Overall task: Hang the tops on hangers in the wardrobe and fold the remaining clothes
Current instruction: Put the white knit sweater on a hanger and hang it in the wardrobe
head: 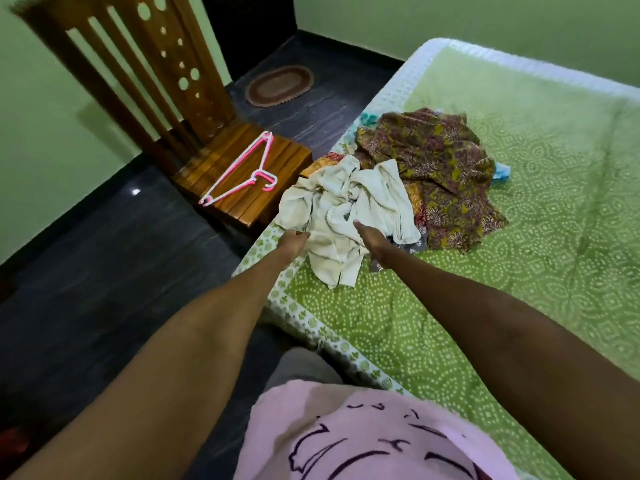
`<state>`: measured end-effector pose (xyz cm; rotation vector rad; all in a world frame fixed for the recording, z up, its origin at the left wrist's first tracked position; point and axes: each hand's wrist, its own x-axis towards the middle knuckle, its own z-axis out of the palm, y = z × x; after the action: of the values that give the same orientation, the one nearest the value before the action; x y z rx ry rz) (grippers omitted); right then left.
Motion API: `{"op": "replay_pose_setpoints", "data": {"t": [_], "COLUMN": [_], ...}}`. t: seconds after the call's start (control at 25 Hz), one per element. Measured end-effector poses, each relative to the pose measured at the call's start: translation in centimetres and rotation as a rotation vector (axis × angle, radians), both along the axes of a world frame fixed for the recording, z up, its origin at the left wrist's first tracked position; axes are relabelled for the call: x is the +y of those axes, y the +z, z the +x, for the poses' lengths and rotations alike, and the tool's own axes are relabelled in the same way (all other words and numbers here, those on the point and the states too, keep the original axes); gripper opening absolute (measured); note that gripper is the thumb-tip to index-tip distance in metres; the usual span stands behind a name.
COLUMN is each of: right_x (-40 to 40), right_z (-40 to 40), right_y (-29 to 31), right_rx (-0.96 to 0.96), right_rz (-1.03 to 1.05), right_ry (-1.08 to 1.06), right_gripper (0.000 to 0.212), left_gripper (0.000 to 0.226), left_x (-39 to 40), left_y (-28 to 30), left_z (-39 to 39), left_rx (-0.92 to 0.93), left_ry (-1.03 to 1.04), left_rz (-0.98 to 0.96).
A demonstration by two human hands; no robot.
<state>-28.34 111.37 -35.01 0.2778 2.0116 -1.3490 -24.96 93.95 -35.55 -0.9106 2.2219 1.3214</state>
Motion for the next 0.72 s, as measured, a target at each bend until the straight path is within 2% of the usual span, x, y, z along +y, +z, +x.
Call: {"op": "replay_pose_setpoints", "data": {"t": [0.16, 0.32, 0.4, 0.52, 0.64, 0.72], "right_x": [-3.4, -5.3, -5.4, -4.8, -3.7, -3.1], "right_z": [-4.3, -7.5, -8.2, -9.0, -10.4, -10.9], "right_y": [-0.4, -1.7, -2.7, -5.1, -7.9, -9.9], "right_rx": [-0.061, -0.116, -0.163, -0.233, -0.312, -0.38], "right_rz": [0.046, 0.083, 0.099, 0.131, 0.195, 0.207], "right_ry": [-0.132, -0.233, -0.297, -0.311, -0.407, -0.448], "right_gripper": [0.068, 0.053, 0.053, 0.045, 0.035, 0.032], "left_gripper": [0.042, 0.043, 0.043, 0.038, 0.02, 0.022], "left_x": [-2.8, -4.9, -5.2, -4.7, -3.7, -3.1], "left_y": [-2.0, -5.0, -6.6, -9.0, -10.8, -12.2], "left_z": [-7.2, -12.9, -14.7, -16.9, -18.3, -18.2], "left_rx": [-0.074, -0.166, -0.18, -0.193, -0.15, -0.108], "left_ry": [-0.153, -0.268, -0.312, -0.39, -0.567, -0.706], "left_rz": [-0.017, 0.055, 0.062, 0.037, -0.003, -0.003]}}
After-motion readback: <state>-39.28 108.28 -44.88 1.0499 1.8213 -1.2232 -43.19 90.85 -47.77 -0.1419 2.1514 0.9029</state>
